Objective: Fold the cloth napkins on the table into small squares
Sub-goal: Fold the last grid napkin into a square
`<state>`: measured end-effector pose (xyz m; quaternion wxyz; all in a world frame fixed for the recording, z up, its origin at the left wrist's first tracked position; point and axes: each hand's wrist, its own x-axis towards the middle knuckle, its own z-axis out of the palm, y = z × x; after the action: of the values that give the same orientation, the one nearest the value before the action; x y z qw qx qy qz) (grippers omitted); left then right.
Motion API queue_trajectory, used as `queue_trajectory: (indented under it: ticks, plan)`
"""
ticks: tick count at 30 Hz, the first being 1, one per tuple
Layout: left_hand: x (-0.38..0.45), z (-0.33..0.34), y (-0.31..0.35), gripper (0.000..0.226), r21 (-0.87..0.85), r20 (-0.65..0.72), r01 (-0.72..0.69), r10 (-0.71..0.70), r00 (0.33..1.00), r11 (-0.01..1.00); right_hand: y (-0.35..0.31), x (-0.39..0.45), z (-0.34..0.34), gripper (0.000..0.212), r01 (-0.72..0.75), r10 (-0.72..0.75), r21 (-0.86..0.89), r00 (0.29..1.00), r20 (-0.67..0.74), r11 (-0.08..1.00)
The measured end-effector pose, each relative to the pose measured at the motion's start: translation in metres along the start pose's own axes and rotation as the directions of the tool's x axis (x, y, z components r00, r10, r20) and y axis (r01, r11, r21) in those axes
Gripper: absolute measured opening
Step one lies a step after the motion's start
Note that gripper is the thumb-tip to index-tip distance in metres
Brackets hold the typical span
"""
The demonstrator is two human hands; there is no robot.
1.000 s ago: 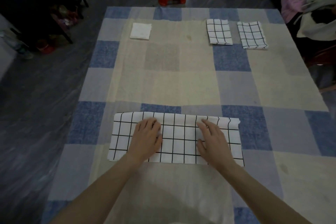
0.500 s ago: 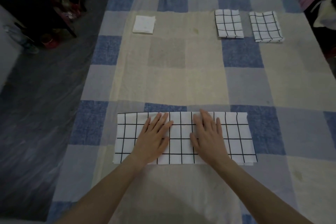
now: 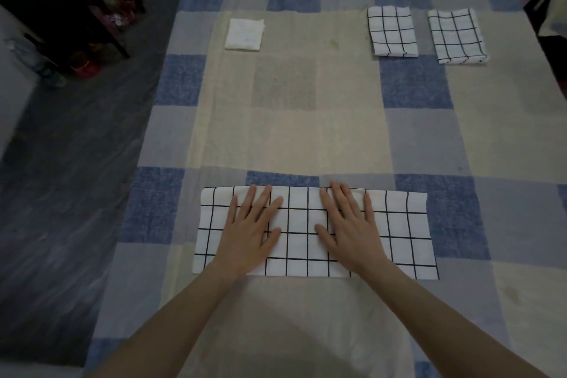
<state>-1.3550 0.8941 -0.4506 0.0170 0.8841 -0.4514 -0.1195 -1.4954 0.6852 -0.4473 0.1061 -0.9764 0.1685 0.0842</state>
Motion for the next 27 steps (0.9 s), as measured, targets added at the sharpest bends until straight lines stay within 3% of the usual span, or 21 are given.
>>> queue_trajectory:
  ticks: [11,15,18,21,24,27]
  plan:
    - [-0.016,-0.002,-0.045,0.062,-0.020,-0.013,0.031,-0.032,0.999,0.999,0.008,-0.002,-0.002,0.071,0.010,-0.010,-0.024,1.000,-0.021,1.000]
    - [-0.027,-0.010,-0.086,0.068,-0.046,-0.004,0.236,-0.236,0.972,0.971,0.008,-0.003,-0.001,0.072,0.018,-0.018,-0.021,1.000,-0.017,1.000]
    - [-0.018,-0.020,-0.068,0.072,-0.052,-0.059,0.328,-0.330,0.942,0.943,0.008,-0.002,-0.002,0.072,0.014,-0.014,-0.025,1.000,-0.002,1.000]
    - [0.006,-0.026,-0.004,0.061,-0.065,-0.133,0.120,-0.128,0.983,0.991,0.007,-0.002,-0.002,0.072,0.009,-0.009,-0.023,1.000,0.003,1.000]
    - [0.025,-0.012,0.059,0.057,-0.052,-0.048,-0.170,0.167,0.985,0.984,0.007,-0.002,-0.001,0.072,0.007,-0.006,-0.040,1.000,0.015,0.999]
    - [0.030,-0.003,0.076,0.057,-0.082,-0.011,-0.151,0.150,0.989,0.985,0.008,-0.001,0.000,0.072,-0.003,0.004,-0.057,1.000,0.025,0.998]
